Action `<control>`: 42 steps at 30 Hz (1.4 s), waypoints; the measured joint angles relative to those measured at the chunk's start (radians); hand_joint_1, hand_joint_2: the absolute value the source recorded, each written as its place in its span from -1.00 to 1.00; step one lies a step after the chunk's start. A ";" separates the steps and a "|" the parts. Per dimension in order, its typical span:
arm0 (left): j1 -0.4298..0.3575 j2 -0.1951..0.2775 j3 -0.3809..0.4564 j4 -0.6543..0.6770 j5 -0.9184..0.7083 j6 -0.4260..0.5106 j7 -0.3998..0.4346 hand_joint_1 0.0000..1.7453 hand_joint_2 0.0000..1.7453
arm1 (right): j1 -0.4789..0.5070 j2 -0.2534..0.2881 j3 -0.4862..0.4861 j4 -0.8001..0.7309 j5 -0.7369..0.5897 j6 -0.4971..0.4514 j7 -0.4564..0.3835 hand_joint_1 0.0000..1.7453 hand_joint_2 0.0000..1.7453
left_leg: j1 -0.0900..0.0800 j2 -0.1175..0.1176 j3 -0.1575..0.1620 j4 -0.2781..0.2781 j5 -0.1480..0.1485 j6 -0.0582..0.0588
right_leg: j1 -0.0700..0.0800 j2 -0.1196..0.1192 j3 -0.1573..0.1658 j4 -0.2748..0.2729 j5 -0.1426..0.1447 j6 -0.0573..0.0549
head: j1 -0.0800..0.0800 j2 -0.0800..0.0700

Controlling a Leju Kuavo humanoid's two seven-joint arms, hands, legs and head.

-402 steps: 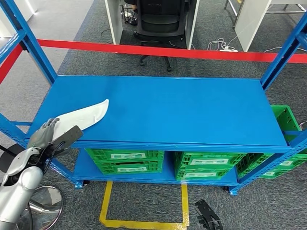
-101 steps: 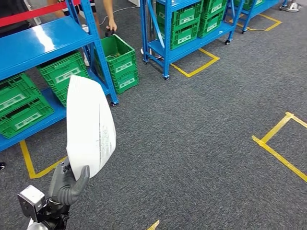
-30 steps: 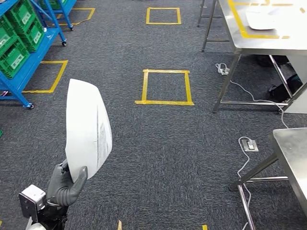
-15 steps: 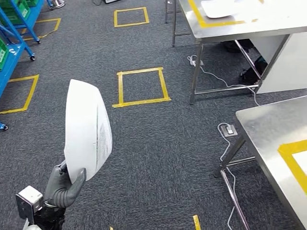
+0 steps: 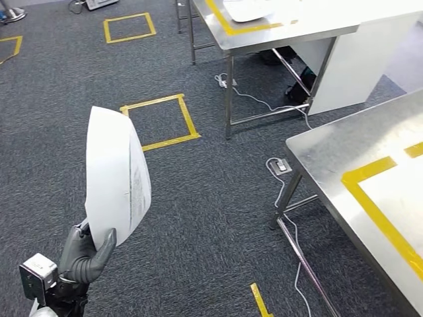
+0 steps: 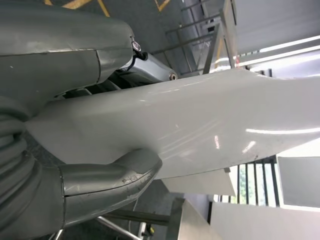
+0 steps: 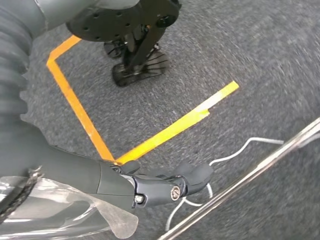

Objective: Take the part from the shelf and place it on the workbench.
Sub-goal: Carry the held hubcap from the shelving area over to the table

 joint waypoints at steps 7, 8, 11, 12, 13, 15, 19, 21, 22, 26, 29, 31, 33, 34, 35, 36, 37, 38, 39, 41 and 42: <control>-0.003 -0.008 0.005 0.000 0.000 -0.013 0.008 1.00 1.00 | 0.010 0.000 0.007 -0.012 -0.013 -0.006 0.004 -1.00 1.00 | 0.014 0.084 -0.001 0.033 -0.025 -0.040 | -0.016 -0.071 0.149 -0.225 0.095 0.025 | 0.000 0.000; -0.005 -0.010 0.006 0.000 0.001 -0.014 0.008 1.00 1.00 | 0.011 0.000 0.009 -0.013 -0.013 -0.006 0.004 -1.00 1.00 | 0.013 0.091 0.000 0.037 -0.027 -0.046 | -0.013 -0.065 0.148 -0.229 0.092 0.014 | 0.000 0.000; -0.011 -0.014 0.007 0.000 0.001 -0.014 0.008 1.00 1.00 | 0.017 0.000 0.011 -0.013 -0.013 -0.006 0.005 -1.00 1.00 | 0.020 0.083 0.002 0.051 -0.046 -0.061 | -0.014 -0.037 0.145 -0.230 0.097 -0.011 | -0.001 0.000; -0.012 -0.015 0.008 0.000 0.001 -0.014 0.007 1.00 1.00 | 0.017 0.000 0.012 -0.014 -0.013 -0.006 0.005 -1.00 1.00 | 0.023 0.059 -0.009 0.081 -0.070 -0.065 | -0.015 -0.028 0.147 -0.231 0.101 -0.017 | -0.003 0.000; -0.013 -0.015 0.008 0.000 0.001 -0.014 0.007 1.00 1.00 | 0.017 0.000 0.013 -0.014 -0.013 -0.006 0.005 -1.00 1.00 | 0.025 0.030 -0.031 0.136 -0.105 -0.069 | -0.016 -0.018 0.149 -0.231 0.103 -0.022 | -0.005 0.000; -0.011 -0.016 0.009 0.000 0.001 -0.014 0.007 1.00 1.00 | 0.016 0.000 0.015 -0.015 -0.013 -0.006 0.005 -1.00 1.00 | 0.026 -0.004 -0.096 0.282 -0.172 -0.069 | -0.013 0.005 0.146 -0.231 0.107 -0.028 | -0.006 0.000; -0.011 -0.016 0.009 0.001 0.001 -0.015 0.008 1.00 1.00 | 0.017 0.000 0.017 -0.016 -0.013 -0.006 0.006 -1.00 1.00 | 0.022 -0.026 -0.096 0.261 -0.108 -0.049 | -0.006 0.061 0.148 -0.231 0.110 -0.030 | -0.006 0.000; -0.010 -0.016 0.009 0.001 0.002 -0.018 0.007 1.00 1.00 | 0.017 0.000 0.020 -0.016 -0.015 -0.006 0.008 -1.00 1.00 | 0.019 -0.081 -0.039 0.121 -0.040 -0.031 | -0.006 0.087 0.146 -0.230 0.112 -0.028 | -0.005 0.000; -0.010 -0.015 0.010 0.001 0.002 -0.021 0.007 1.00 1.00 | 0.017 0.000 0.022 -0.017 -0.016 -0.006 0.010 -1.00 1.00 | 0.017 -0.102 -0.022 0.076 -0.026 -0.024 | -0.007 0.099 0.142 -0.229 0.114 -0.024 | -0.007 0.000; -0.015 -0.017 0.011 0.001 0.003 -0.031 0.008 1.00 1.00 | 0.029 0.000 0.028 -0.024 -0.022 -0.010 0.019 -1.00 1.00 | 0.020 -0.076 -0.009 0.032 -0.018 -0.018 | -0.010 0.116 0.113 -0.224 0.116 -0.003 | -0.009 0.000; -0.015 -0.020 0.013 0.002 0.004 -0.034 0.010 1.00 1.00 | 0.035 0.000 0.033 -0.033 -0.027 -0.016 0.026 -1.00 1.00 | 0.023 -0.027 -0.005 0.012 -0.007 -0.015 | -0.004 0.021 0.050 -0.100 0.035 0.007 | 0.001 0.000; -0.014 -0.020 0.014 0.006 0.008 -0.035 0.011 1.00 1.00 | 0.037 0.000 0.037 -0.038 -0.030 -0.019 0.032 -1.00 1.00 | 0.022 0.006 -0.008 0.012 -0.007 -0.014 | -0.008 -0.004 -0.002 0.019 -0.017 0.016 | 0.004 0.000; -0.014 -0.021 0.015 0.011 0.010 -0.037 0.013 1.00 1.00 | 0.044 0.000 0.041 -0.043 -0.033 -0.023 0.037 -1.00 1.00 | 0.023 0.036 -0.008 0.014 -0.008 -0.017 | -0.012 -0.013 0.009 0.018 -0.001 0.024 | 0.004 0.000; -0.014 -0.023 0.014 0.013 0.010 -0.038 0.014 1.00 1.00 | 0.048 0.000 0.043 -0.046 -0.034 -0.025 0.038 -1.00 1.00 | 0.023 0.049 -0.007 0.015 -0.010 -0.019 | -0.015 -0.022 0.045 -0.042 0.030 0.027 | 0.004 0.000; -0.015 -0.024 0.015 0.015 0.010 -0.040 0.014 1.00 1.00 | 0.050 0.000 0.045 -0.049 -0.035 -0.027 0.039 -1.00 1.00 | 0.023 0.061 -0.006 0.019 -0.013 -0.024 | -0.016 -0.043 0.091 -0.120 0.058 0.029 | 0.004 0.000; -0.016 -0.024 0.015 0.017 0.010 -0.041 0.016 1.00 1.00 | 0.051 0.000 0.047 -0.053 -0.037 -0.030 0.040 -1.00 1.00 | 0.022 0.071 -0.005 0.024 -0.017 -0.030 | -0.016 -0.062 0.130 -0.186 0.078 0.027 | 0.004 0.000; -0.018 -0.024 0.016 0.018 0.010 -0.043 0.017 1.00 1.00 | 0.052 0.000 0.050 -0.056 -0.041 -0.035 0.041 -1.00 1.00 | 0.020 0.079 -0.004 0.029 -0.020 -0.036 | -0.016 -0.075 0.156 -0.229 0.088 0.022 | 0.002 0.000; -0.020 -0.024 0.017 0.020 0.010 -0.043 0.019 1.00 1.00 | 0.054 0.000 0.052 -0.059 -0.049 -0.044 0.042 -1.00 1.00 | 0.018 0.087 -0.002 0.033 -0.023 -0.042 | -0.014 -0.081 0.164 -0.247 0.089 0.017 | 0.002 0.000; -0.022 -0.025 0.018 0.022 0.010 -0.044 0.021 1.00 1.00 | 0.057 0.000 0.055 -0.063 -0.058 -0.054 0.044 -1.00 1.00 | 0.016 0.094 0.000 0.034 -0.024 -0.046 | -0.013 -0.073 0.162 -0.245 0.090 0.009 | 0.001 0.000; -0.026 -0.026 0.018 0.025 0.009 -0.046 0.025 1.00 1.00 | 0.067 0.000 0.057 -0.074 -0.078 -0.075 0.045 -1.00 1.00 | 0.020 0.090 0.002 0.040 -0.033 -0.056 | -0.014 -0.055 0.158 -0.245 0.093 -0.003 | 0.001 0.000; -0.028 -0.027 0.019 0.026 0.008 -0.046 0.026 1.00 1.00 | 0.071 0.000 0.058 -0.081 -0.084 -0.081 0.045 -1.00 1.00 | 0.023 0.070 -0.003 0.059 -0.051 -0.062 | -0.015 -0.045 0.160 -0.245 0.096 -0.009 | 0.000 0.000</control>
